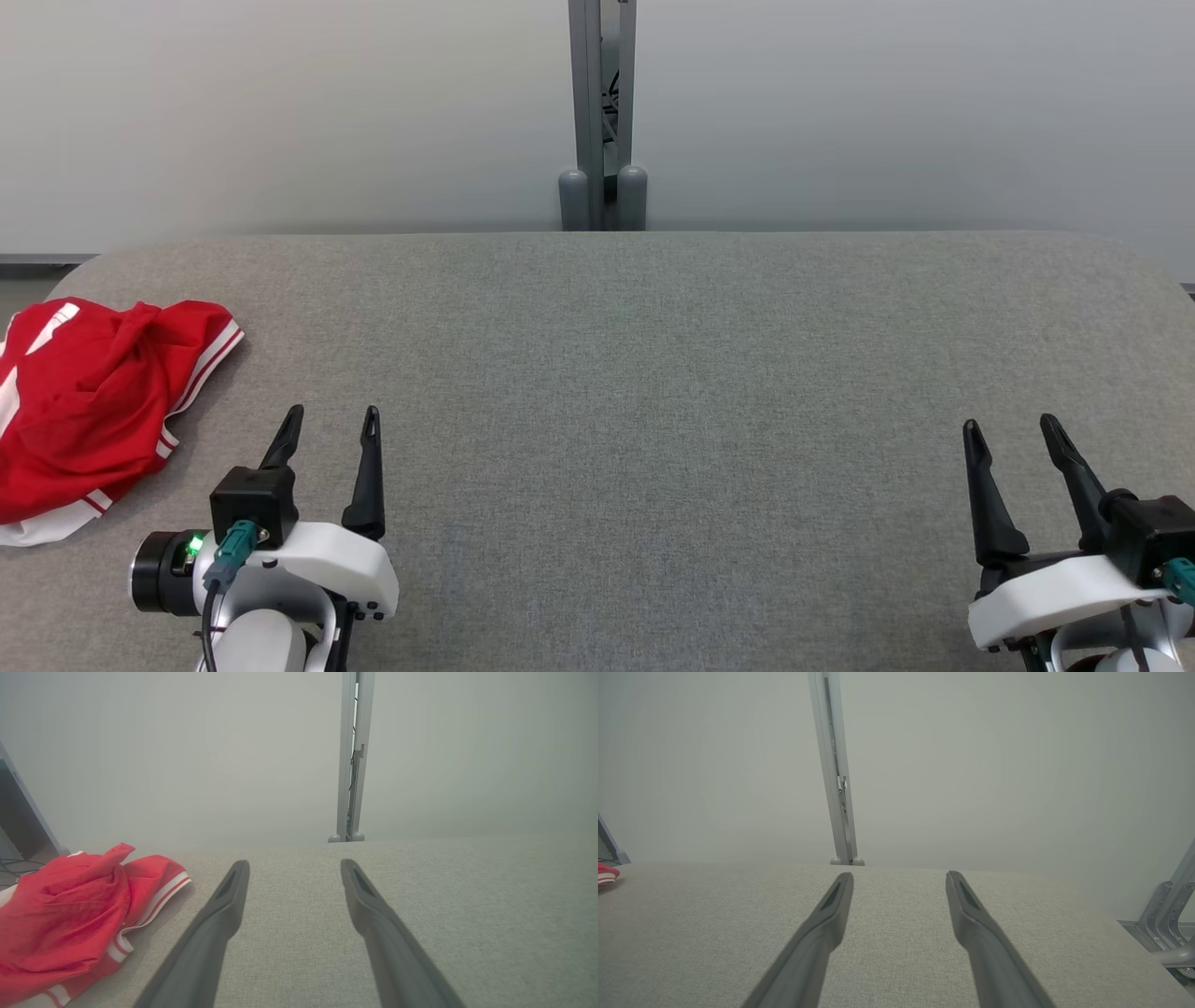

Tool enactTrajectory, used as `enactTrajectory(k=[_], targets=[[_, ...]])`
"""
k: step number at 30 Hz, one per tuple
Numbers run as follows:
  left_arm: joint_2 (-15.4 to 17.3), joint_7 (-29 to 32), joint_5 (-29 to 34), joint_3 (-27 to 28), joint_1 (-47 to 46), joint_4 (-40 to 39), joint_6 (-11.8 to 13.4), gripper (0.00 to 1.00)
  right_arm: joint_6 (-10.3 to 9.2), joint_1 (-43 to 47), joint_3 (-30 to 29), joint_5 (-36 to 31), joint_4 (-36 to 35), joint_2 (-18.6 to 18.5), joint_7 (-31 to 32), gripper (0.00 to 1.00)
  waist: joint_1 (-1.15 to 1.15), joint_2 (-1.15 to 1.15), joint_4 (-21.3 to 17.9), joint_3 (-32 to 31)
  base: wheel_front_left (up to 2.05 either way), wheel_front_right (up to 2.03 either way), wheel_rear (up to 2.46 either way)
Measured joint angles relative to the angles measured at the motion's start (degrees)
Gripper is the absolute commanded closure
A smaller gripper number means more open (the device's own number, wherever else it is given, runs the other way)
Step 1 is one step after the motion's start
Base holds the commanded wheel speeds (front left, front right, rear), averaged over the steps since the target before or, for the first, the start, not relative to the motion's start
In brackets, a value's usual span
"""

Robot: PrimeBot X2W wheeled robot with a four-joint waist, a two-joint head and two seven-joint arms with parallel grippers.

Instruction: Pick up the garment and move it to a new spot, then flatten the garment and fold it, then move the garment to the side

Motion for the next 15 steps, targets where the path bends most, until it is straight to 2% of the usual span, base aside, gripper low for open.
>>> enactTrajectory(k=[15], targets=[[0.5,0.1,-0.2,-1.1,0.0,0.1,0.4,0.00,0.00,0.0,-0.1,0.1,0.3,0.0,-0.4,0.00,0.00,0.00,0.7,-0.2,0.00,0.00,0.00]])
